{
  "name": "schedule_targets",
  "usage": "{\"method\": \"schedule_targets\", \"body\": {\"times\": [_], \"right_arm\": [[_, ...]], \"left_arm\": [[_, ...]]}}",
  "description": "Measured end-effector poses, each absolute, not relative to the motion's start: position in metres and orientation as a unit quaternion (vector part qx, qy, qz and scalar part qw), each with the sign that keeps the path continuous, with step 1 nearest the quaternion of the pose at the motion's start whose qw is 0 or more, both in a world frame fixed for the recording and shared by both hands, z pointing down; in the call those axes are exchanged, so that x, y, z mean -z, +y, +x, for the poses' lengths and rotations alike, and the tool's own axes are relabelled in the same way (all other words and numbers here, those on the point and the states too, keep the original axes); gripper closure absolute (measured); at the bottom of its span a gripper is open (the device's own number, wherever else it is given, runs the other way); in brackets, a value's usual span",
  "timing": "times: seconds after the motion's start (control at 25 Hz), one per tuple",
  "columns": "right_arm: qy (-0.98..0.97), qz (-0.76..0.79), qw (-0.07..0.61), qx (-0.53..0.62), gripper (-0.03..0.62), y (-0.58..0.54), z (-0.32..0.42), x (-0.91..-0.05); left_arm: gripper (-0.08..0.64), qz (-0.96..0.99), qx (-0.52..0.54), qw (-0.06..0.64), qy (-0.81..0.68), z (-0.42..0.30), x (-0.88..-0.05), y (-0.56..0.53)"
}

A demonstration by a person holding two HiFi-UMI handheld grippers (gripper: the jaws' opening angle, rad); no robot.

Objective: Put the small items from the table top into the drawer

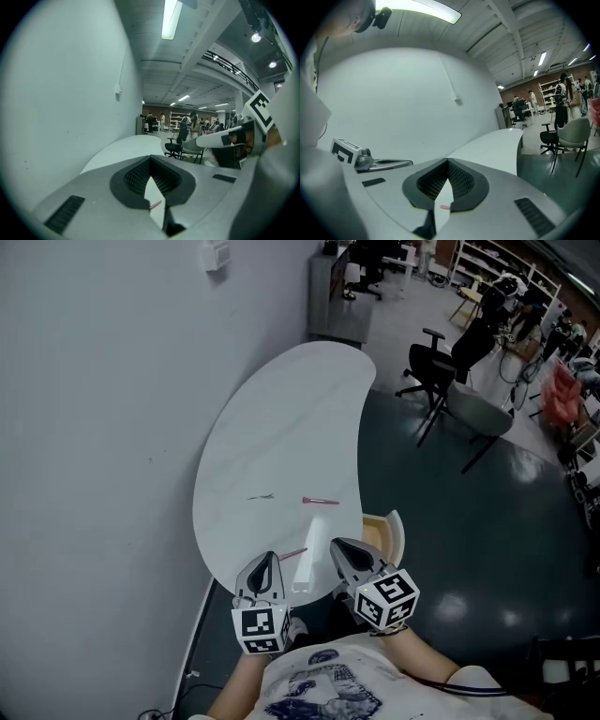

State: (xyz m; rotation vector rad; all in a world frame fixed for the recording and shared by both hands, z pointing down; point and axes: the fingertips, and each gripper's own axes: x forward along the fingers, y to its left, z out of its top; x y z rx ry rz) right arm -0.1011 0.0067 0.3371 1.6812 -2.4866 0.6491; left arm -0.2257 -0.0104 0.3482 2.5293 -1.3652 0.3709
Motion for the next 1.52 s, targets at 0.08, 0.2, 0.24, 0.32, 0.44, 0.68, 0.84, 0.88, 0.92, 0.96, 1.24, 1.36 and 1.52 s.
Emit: {"method": "schedule_targets", "body": {"times": [0.08, 0.2, 0.24, 0.32, 0.44, 0.68, 0.84, 0.88, 0.92, 0.96, 1.24, 1.36, 1.52], "right_arm": [[-0.817, 0.535, 0.04, -0.213, 0.571, -0.008, -0.094, -0.34], [-0.827, 0.517, 0.044, -0.218, 0.571, -0.028, -0.082, -0.344], [-0.83, 0.51, 0.046, -0.22, 0.571, -0.035, -0.078, -0.347], [-0.837, 0.498, 0.051, -0.223, 0.571, -0.048, -0.071, -0.352], [-0.846, 0.479, 0.06, -0.227, 0.571, -0.064, -0.059, -0.358], [-0.866, 0.435, 0.096, -0.229, 0.571, -0.091, -0.043, -0.378], [-0.877, 0.403, 0.121, -0.231, 0.571, -0.103, -0.037, -0.397], [-0.879, 0.396, 0.127, -0.231, 0.571, -0.105, -0.035, -0.401], [-0.881, 0.39, 0.134, -0.23, 0.571, -0.106, -0.034, -0.406], [-0.884, 0.383, 0.139, -0.229, 0.569, -0.107, -0.033, -0.41], [-0.898, 0.343, 0.161, -0.222, 0.569, -0.114, -0.036, -0.443], [-0.899, 0.337, 0.164, -0.226, 0.569, -0.115, -0.038, -0.454], [-0.897, 0.338, 0.171, -0.226, 0.569, -0.12, -0.04, -0.468]], "left_arm": [[0.525, 0.859, -0.129, 0.125, -0.48, -0.22, -0.35, -0.021], [0.525, 0.847, -0.132, 0.13, -0.498, -0.207, -0.354, -0.035], [0.525, 0.844, -0.133, 0.131, -0.503, -0.203, -0.356, -0.04], [0.525, 0.837, -0.135, 0.134, -0.513, -0.195, -0.359, -0.05], [0.525, 0.824, -0.137, 0.14, -0.531, -0.183, -0.365, -0.061], [0.525, 0.79, -0.14, 0.16, -0.575, -0.173, -0.383, -0.075], [0.525, 0.766, -0.141, 0.173, -0.603, -0.172, -0.397, -0.078], [0.525, 0.76, -0.142, 0.175, -0.609, -0.171, -0.4, -0.077], [0.525, 0.755, -0.142, 0.178, -0.614, -0.17, -0.404, -0.077], [0.525, 0.751, -0.142, 0.18, -0.619, -0.169, -0.407, -0.076], [0.525, 0.73, -0.153, 0.188, -0.64, -0.166, -0.442, -0.078], [0.525, 0.725, -0.159, 0.191, -0.642, -0.165, -0.452, -0.08], [0.525, 0.723, -0.166, 0.191, -0.643, -0.163, -0.466, -0.084]]}}
